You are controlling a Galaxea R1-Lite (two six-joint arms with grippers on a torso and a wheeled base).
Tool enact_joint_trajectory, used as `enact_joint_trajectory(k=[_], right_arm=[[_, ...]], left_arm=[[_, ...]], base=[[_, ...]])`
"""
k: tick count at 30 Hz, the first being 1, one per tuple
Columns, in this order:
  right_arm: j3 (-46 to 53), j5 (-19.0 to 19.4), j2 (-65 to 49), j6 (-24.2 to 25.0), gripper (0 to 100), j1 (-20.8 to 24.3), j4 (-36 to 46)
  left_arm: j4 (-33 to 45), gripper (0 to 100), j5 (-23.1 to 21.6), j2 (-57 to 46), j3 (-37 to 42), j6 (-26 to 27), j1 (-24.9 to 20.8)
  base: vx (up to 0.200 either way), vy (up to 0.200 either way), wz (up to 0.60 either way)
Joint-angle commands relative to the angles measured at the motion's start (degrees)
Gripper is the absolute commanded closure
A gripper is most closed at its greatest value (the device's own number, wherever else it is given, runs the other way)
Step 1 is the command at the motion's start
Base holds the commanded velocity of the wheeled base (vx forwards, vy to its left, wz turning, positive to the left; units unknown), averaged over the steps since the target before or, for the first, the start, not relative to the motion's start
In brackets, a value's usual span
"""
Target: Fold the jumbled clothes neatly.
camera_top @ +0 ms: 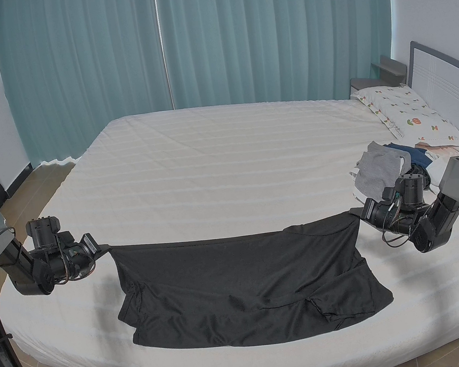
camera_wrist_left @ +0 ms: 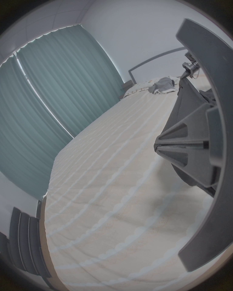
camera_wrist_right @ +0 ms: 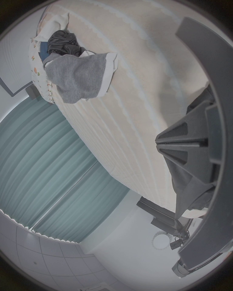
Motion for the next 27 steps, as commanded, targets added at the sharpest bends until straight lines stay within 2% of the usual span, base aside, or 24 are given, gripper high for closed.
enact_joint_trajectory(k=[1, 7, 9, 11, 14, 16, 17, 19, 23, 26, 27], right_arm=[[2.3, 1.4, -1.9, -0.2, 100, -0.6, 0.4], [5.4, 2.4, -2.4, -0.6, 100, -0.6, 1.3], [5.8, 2.7, -2.4, -0.6, 100, -0.6, 1.4], [7.9, 3.0, -2.5, -1.6, 100, -0.6, 1.5], [10.1, 3.0, -2.6, -3.7, 100, -0.7, 1.5], [10.2, 3.0, -2.6, -3.8, 100, -0.7, 1.5], [12.4, 3.0, -2.2, -6.1, 100, -0.7, 1.5], [13.6, 3.0, -2.0, -7.6, 100, -0.7, 1.4], [15.4, 3.0, -2.0, -9.5, 100, -0.7, 1.4], [17.4, 3.0, -2.6, -10.9, 100, -0.7, 1.4], [17.4, 3.0, -2.6, -10.9, 100, -0.7, 1.4]], left_arm=[[-0.1, 100, -0.3, 0.3, 2.1, 2.6, 0.1], [0.0, 100, -1.6, 0.0, 5.8, 11.1, 0.5], [0.0, 100, -1.8, 0.0, 6.2, 12.3, 0.6], [0.1, 100, -2.5, 0.2, 7.7, 17.6, 1.5], [0.2, 100, -4.8, 0.0, 8.6, 19.2, 2.2], [0.2, 100, -4.9, 0.0, 8.7, 19.2, 2.2], [0.2, 100, -6.0, 0.1, 9.2, 20.7, 2.9], [0.5, 100, -6.0, 0.5, 9.5, 23.4, 3.5], [4.2, 100, -6.2, 0.3, 9.9, 28.2, 4.1], [10.1, 100, -6.2, -0.2, 9.7, 33.0, 4.0], [10.1, 100, -6.2, -0.2, 9.7, 33.0, 4.0]], base=[[0.000, 0.000, 0.00], [0.000, 0.000, 0.00], [0.000, 0.000, 0.00], [0.000, 0.000, 0.00], [0.000, 0.000, 0.00], [0.000, 0.000, 0.00], [0.000, 0.000, 0.00], [0.000, 0.000, 0.00], [0.000, 0.000, 0.00], [0.000, 0.000, 0.00], [0.000, 0.000, 0.00]])
